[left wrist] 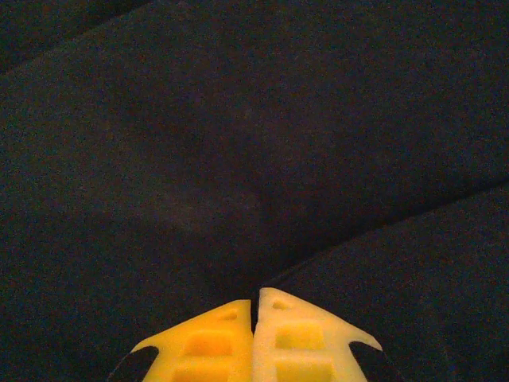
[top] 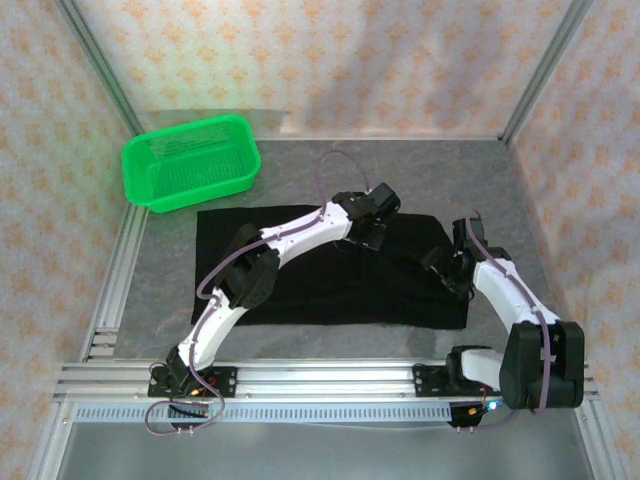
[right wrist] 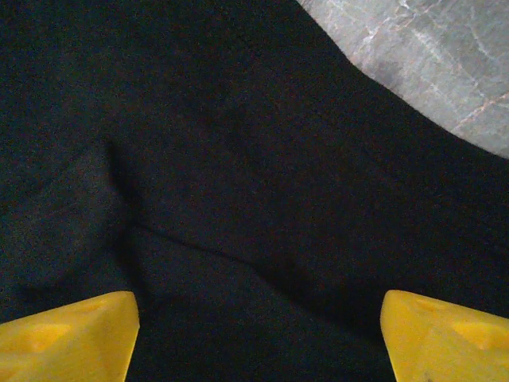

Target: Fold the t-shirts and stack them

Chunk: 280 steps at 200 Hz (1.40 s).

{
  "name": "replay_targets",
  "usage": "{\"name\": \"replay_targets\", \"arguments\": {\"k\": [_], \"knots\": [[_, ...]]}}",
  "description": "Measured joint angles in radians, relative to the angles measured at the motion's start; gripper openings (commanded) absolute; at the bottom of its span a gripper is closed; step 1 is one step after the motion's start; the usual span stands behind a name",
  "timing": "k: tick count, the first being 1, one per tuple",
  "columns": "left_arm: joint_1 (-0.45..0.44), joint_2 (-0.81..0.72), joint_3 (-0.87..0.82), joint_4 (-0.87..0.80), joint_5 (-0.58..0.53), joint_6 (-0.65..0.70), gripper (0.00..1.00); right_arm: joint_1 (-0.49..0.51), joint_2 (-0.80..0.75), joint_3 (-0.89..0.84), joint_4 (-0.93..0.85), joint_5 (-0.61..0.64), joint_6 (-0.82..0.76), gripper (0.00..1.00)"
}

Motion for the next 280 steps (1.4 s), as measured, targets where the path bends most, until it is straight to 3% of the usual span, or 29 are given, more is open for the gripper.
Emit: {"name": "replay_targets", "arguments": {"k": [30, 60, 70, 82, 112, 137, 169, 194, 220, 280], "knots": [[0.010, 0.000, -0.070, 0.016, -0.031, -0.050, 0.01, 0.000, 0.028, -0.020, 0.026, 0.000, 0.004, 0.67], [0.019, 0.000, -0.090, 0.028, -0.032, -0.083, 0.05, 0.000, 0.066, -0.040, 0.031, 0.012, 0.009, 0.45], [0.020, 0.000, -0.086, 0.030, -0.033, -0.092, 0.13, 0.000, 0.090, -0.040, 0.024, 0.033, 0.019, 0.37], [0.020, 0.000, -0.084, 0.029, -0.037, -0.103, 0.30, 0.000, 0.110, -0.036, 0.005, 0.064, 0.018, 0.33], [0.020, -0.004, -0.096, 0.040, -0.060, -0.145, 0.57, 0.000, 0.094, -0.031, -0.040, 0.147, 0.034, 0.38], [0.020, -0.065, -0.155, 0.047, -0.062, -0.164, 0.66, 0.000, 0.000, -0.043, -0.044, 0.156, 0.060, 0.48], [0.011, -0.277, -0.299, 0.067, -0.045, -0.190, 0.69, 0.000, -0.102, -0.015, -0.044, 0.123, 0.060, 0.56], [-0.004, -0.457, -0.440, 0.114, 0.000, -0.241, 0.69, 0.000, -0.115, 0.012, 0.010, 0.041, 0.043, 0.55], [-0.016, -0.575, -0.641, 0.203, 0.064, -0.312, 0.70, 0.000, -0.002, 0.043, 0.102, -0.065, 0.017, 0.51], [-0.016, -0.646, -0.997, 0.311, 0.132, -0.436, 0.69, 0.000, 0.234, 0.080, 0.270, -0.193, -0.026, 0.43]]}}
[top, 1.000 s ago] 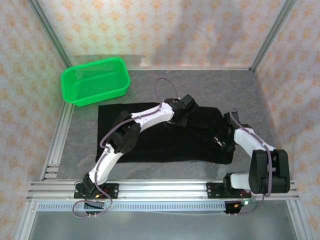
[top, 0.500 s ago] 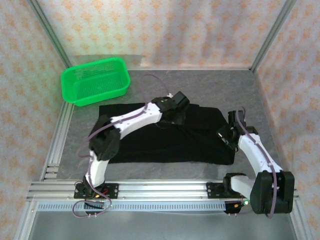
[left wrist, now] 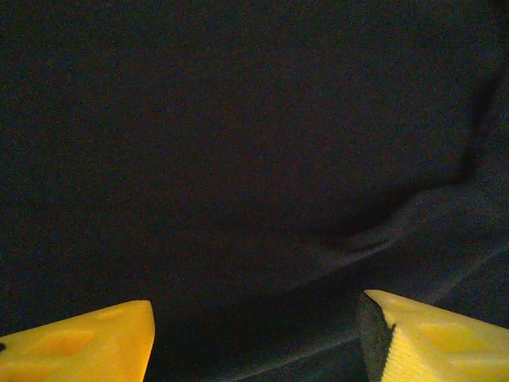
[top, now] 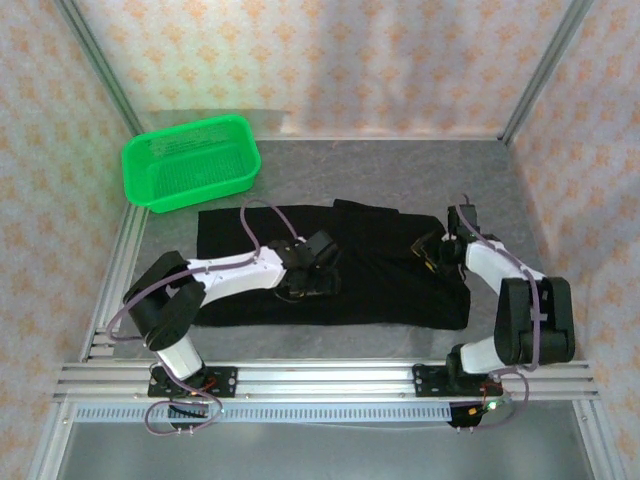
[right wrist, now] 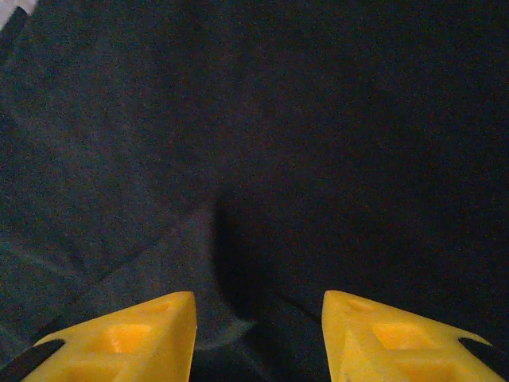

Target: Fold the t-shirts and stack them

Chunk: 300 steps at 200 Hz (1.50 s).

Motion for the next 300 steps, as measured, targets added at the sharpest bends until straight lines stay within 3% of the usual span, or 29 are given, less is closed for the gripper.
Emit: {"name": "replay_targets", "arguments": {"k": [76, 111, 140, 266, 292, 300], "knots": [[0.003, -0.100, -0.168, 0.066, -0.007, -0.068, 0.69, 0.031, 0.125, 0.056, 0.080, -0.009, -0.004, 0.28], [0.010, -0.102, -0.194, 0.076, -0.010, -0.068, 0.69, 0.046, 0.130, 0.057, 0.084, -0.010, -0.003, 0.09], [0.010, -0.112, -0.214, 0.095, -0.014, -0.068, 0.69, 0.046, 0.130, 0.058, 0.083, -0.005, 0.002, 0.00], [0.010, -0.177, -0.313, 0.201, -0.028, -0.068, 0.69, 0.046, 0.186, 0.189, 0.063, 0.138, -0.086, 0.00], [0.009, -0.179, -0.315, 0.205, -0.028, -0.067, 0.69, 0.046, 0.231, 0.196, 0.060, 0.153, -0.097, 0.11], [0.009, -0.179, -0.313, 0.204, -0.027, -0.065, 0.69, 0.046, 0.242, 0.204, 0.051, 0.159, -0.103, 0.20]]}}
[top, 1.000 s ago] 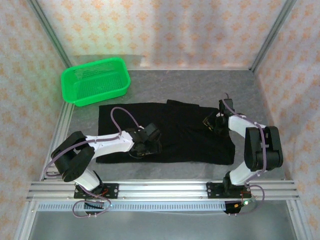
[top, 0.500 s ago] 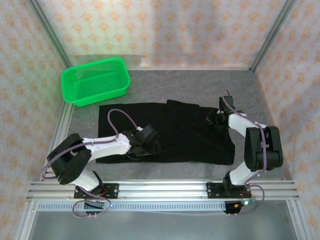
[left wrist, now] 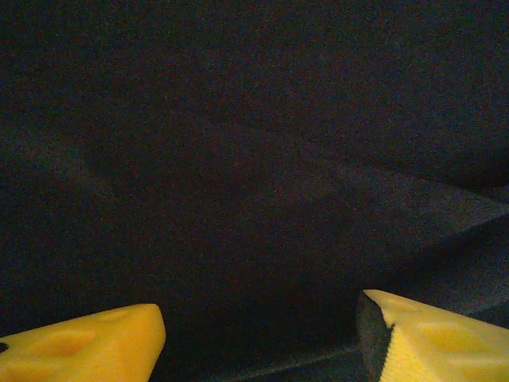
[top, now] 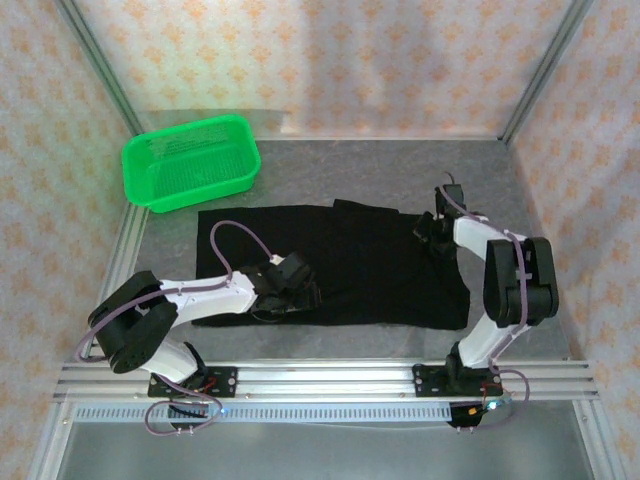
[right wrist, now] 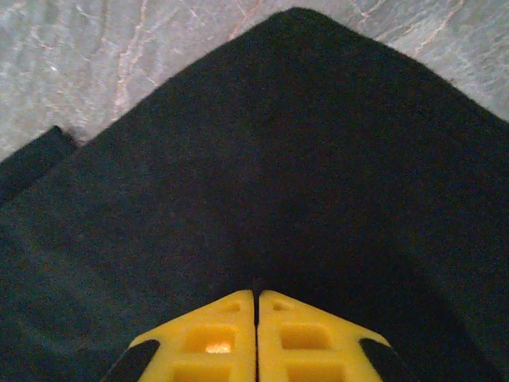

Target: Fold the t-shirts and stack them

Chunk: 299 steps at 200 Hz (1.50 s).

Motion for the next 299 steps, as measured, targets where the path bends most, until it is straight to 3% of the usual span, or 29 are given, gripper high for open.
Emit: {"name": "replay_targets", "arguments": {"k": [10, 36, 81, 102, 118, 164, 182, 248, 299], "knots": [[0.000, 0.000, 0.008, -0.008, 0.000, 0.001, 0.69, 0.000, 0.003, 0.009, -0.012, 0.014, -0.007, 0.31], [0.000, -0.023, 0.037, -0.090, -0.013, 0.006, 0.71, 0.000, -0.033, 0.012, -0.029, 0.039, -0.017, 0.51], [0.017, -0.177, 0.204, -0.250, -0.089, 0.028, 0.78, 0.004, -0.322, -0.076, -0.070, 0.032, 0.018, 0.65], [0.063, -0.234, 0.240, -0.269, -0.109, 0.035, 0.78, 0.017, -0.428, -0.149, -0.076, -0.004, 0.056, 0.66], [0.124, -0.239, 0.232, -0.287, -0.115, 0.043, 0.77, 0.037, -0.427, -0.190, -0.076, -0.037, 0.086, 0.66], [0.290, -0.118, 0.160, -0.305, -0.119, 0.089, 0.75, 0.160, -0.162, -0.166, -0.083, -0.080, 0.138, 0.62], [0.327, -0.085, 0.120, -0.304, -0.126, 0.099, 0.75, 0.188, -0.146, -0.140, -0.088, -0.058, 0.146, 0.62], [0.353, -0.085, -0.044, -0.297, -0.152, 0.060, 0.74, 0.206, -0.272, -0.250, -0.168, 0.089, 0.192, 0.61], [0.354, -0.177, -0.088, -0.293, -0.151, 0.030, 0.74, 0.214, -0.406, -0.340, -0.246, 0.121, 0.234, 0.66]]}}
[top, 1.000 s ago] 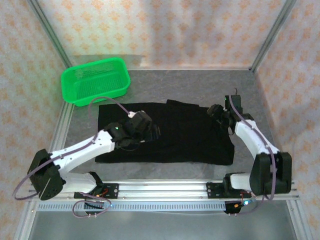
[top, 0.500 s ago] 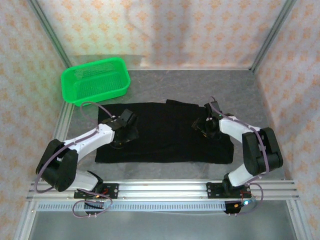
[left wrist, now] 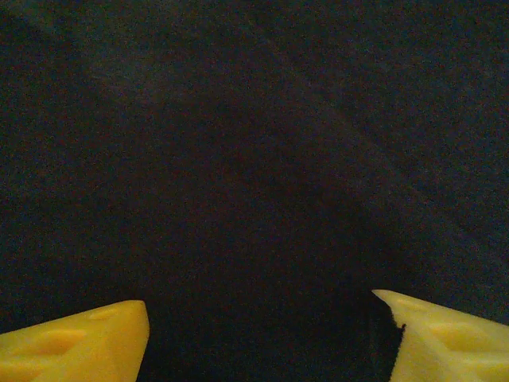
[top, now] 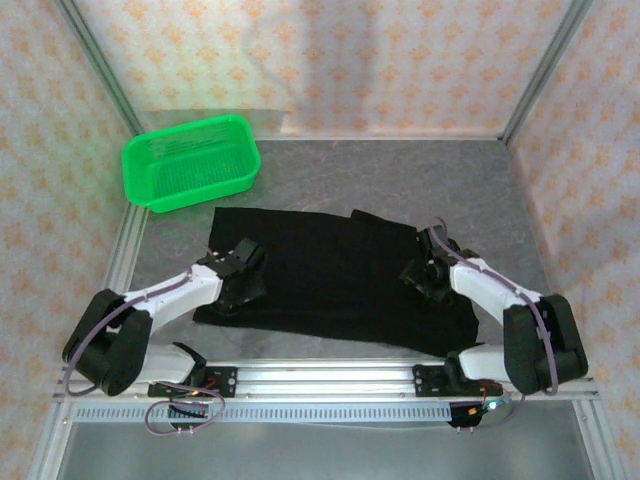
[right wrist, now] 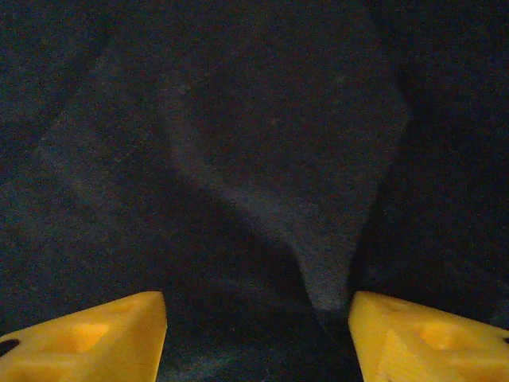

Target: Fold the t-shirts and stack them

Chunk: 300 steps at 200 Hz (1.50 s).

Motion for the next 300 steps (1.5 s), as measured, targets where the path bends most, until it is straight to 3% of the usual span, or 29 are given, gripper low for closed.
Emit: {"name": "replay_targets", "arguments": {"k": [26, 34, 61, 105, 132, 155, 239, 270, 300], "knots": [[0.005, -0.106, 0.069, -0.103, 0.017, 0.021, 0.81, -0.001, -0.051, 0.036, -0.050, -0.002, 0.004, 0.75], [0.011, -0.129, 0.135, -0.135, 0.019, 0.037, 0.83, -0.001, -0.056, 0.074, -0.061, -0.006, -0.001, 0.81], [0.086, -0.102, 0.422, -0.155, 0.065, 0.136, 0.84, -0.001, -0.013, 0.275, -0.063, -0.037, -0.045, 0.81], [0.233, 0.244, 0.734, -0.143, 0.228, 0.327, 0.79, 0.050, 0.370, 0.695, -0.088, -0.088, -0.193, 0.72], [0.281, 0.465, 0.846, -0.157, 0.309, 0.416, 0.75, 0.107, 0.658, 0.986, -0.163, -0.071, -0.298, 0.64], [0.300, 0.587, 0.932, -0.174, 0.347, 0.478, 0.72, 0.138, 0.812, 1.141, -0.225, -0.046, -0.370, 0.59], [0.331, 0.647, 0.893, -0.163, 0.417, 0.546, 0.72, 0.142, 0.964, 1.257, -0.387, 0.079, -0.532, 0.51], [0.362, 0.647, 0.809, -0.141, 0.416, 0.548, 0.71, 0.141, 1.007, 1.291, -0.402, 0.106, -0.549, 0.40], [0.396, 0.647, 0.742, -0.131, 0.413, 0.552, 0.71, 0.142, 1.045, 1.334, -0.412, 0.112, -0.557, 0.20]]}}
